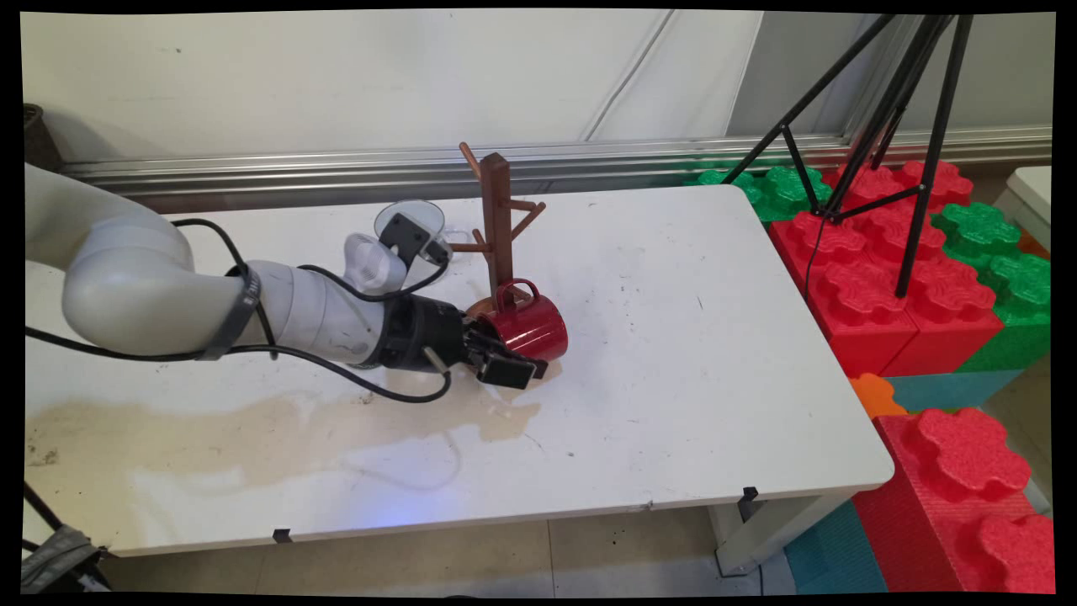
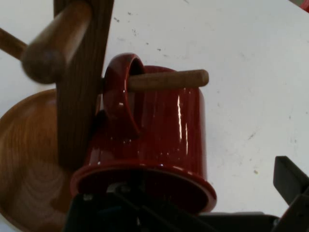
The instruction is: Pick up the red mug from the rack
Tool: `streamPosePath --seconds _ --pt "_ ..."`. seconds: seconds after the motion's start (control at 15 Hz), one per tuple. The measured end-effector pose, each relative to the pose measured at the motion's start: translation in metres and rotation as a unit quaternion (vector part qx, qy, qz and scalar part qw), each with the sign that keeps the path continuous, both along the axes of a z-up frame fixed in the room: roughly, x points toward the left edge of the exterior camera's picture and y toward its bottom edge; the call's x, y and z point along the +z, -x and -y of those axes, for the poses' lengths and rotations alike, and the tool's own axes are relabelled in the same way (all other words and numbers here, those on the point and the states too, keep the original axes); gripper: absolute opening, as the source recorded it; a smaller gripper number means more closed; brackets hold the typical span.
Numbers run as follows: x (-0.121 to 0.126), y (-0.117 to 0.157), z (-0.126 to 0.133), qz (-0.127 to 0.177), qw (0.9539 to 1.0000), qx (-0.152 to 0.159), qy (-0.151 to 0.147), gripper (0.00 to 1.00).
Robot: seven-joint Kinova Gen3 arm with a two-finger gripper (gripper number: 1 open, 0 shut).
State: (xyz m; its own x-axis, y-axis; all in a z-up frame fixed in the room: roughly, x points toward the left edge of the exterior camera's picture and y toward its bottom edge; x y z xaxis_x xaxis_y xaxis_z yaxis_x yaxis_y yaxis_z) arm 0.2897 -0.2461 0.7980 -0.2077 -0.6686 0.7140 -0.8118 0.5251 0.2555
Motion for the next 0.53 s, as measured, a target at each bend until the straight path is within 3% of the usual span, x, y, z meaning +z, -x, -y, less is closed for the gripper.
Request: streamPosePath --seconds 0.47,0.53 --pt "-0.0112 0.0045 0.0050 -0.008 0.9999 0.006 0.000 1.00" --pt "-0.0121 0.0049 0.0052 -0.009 0.9999 0.006 0.000 0.00"
